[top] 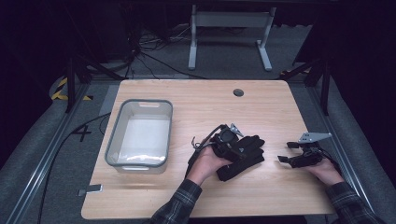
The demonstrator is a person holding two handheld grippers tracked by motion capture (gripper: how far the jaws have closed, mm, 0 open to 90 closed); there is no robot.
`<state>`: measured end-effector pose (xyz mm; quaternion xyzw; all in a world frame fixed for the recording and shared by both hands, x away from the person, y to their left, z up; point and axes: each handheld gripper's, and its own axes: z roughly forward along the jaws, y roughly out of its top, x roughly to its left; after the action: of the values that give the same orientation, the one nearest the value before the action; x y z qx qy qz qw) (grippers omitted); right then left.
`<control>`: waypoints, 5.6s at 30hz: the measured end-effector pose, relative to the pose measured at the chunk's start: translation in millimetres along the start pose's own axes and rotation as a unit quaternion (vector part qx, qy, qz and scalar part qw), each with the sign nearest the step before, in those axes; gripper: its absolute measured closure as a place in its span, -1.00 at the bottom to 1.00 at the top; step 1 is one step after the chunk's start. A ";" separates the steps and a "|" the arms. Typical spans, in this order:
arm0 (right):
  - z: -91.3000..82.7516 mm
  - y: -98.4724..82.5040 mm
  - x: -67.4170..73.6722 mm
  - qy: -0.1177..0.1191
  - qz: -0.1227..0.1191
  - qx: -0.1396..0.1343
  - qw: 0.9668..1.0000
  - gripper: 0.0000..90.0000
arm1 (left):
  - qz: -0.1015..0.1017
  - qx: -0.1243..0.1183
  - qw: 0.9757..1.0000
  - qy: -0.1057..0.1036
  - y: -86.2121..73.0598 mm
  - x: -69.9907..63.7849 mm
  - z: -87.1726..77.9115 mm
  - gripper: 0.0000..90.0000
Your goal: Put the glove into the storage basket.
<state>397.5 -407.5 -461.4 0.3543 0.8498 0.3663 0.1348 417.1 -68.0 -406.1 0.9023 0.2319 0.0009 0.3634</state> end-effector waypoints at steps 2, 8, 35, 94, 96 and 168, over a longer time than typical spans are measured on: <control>0.6 -0.6 0.7 -0.002 -0.006 -0.002 1.000 -0.61 | 0.000 0.003 1.000 0.001 0.9 5.6 6.2 -0.35; 1.8 0.2 1.7 -0.005 -0.015 0.003 1.000 -0.63 | -0.010 0.016 1.000 0.005 0.0 18.4 24.1 -0.48; 2.7 0.5 3.7 -0.010 -0.027 0.007 1.000 -0.64 | -0.006 0.039 0.998 -0.045 -9.5 22.3 46.3 0.17; 3.2 0.7 4.0 -0.010 -0.030 0.010 0.999 -0.69 | -0.077 -0.015 0.991 0.111 -24.5 39.8 -148.2 0.62; 3.2 0.7 4.0 -0.010 -0.030 0.010 0.999 -0.69 | -0.082 -0.018 0.989 0.120 -29.3 42.7 -157.2 0.62; 3.3 0.7 3.6 -0.012 -0.026 0.010 1.000 -0.69 | -0.253 -0.023 0.941 0.222 -145.0 140.4 -187.2 -0.46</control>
<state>396.9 -402.9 -463.0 0.3380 0.8606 0.3497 0.1512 449.9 204.7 -386.9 0.7820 0.5275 0.1143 0.3118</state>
